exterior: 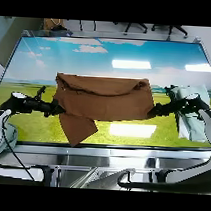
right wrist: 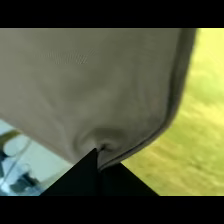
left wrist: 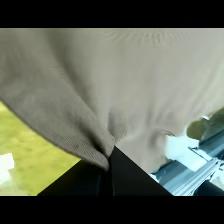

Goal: Fold the shirts.

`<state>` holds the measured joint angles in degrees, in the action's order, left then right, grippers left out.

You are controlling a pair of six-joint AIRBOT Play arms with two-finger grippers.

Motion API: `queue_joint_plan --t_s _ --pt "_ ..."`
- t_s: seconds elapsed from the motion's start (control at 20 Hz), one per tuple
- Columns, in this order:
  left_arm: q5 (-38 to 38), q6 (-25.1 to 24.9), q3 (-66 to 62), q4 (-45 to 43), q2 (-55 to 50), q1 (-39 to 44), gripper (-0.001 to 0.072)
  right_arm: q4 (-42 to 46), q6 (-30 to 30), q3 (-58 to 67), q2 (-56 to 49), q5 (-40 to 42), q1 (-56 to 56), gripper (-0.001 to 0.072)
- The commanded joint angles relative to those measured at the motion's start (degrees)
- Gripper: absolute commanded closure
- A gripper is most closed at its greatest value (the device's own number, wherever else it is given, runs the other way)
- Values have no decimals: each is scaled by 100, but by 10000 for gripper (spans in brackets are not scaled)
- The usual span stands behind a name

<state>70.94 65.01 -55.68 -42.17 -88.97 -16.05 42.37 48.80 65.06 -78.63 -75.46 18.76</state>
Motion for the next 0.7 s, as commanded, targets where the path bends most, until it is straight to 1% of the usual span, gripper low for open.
queue_joint_plan --t_s 0.0,0.1,0.15,0.25,0.35,0.45,0.5,0.55,0.65 --pt "409 -28 -286 144 870 -90 692 -767 -59 535 704 -356 -15 694" --pt "876 -26 -938 800 1744 -282 692 -1486 -107 1250 1386 -404 -11 694" --pt "973 -24 -1392 1279 2225 -409 692 -1915 -199 1729 1757 -367 -11 693" --pt "828 -24 -2417 2052 3058 -671 692 -2363 -254 2693 2415 24 -17 694" --pt "262 22 -3403 2452 3762 -933 692 -2262 -254 3506 3008 662 -15 693" --pt "-385 323 -4203 2420 4271 -1182 692 -2092 -254 4011 3526 1399 -17 693" --pt "-573 422 -4579 2415 4461 -1384 692 -1991 -254 4162 3709 1692 -17 694" --pt "-654 490 -4900 2415 4586 -1617 692 -1878 -254 4273 3891 1956 -17 694" --pt "-603 509 -5368 2411 4721 -2131 692 -1746 -254 4369 4113 2225 -17 694"
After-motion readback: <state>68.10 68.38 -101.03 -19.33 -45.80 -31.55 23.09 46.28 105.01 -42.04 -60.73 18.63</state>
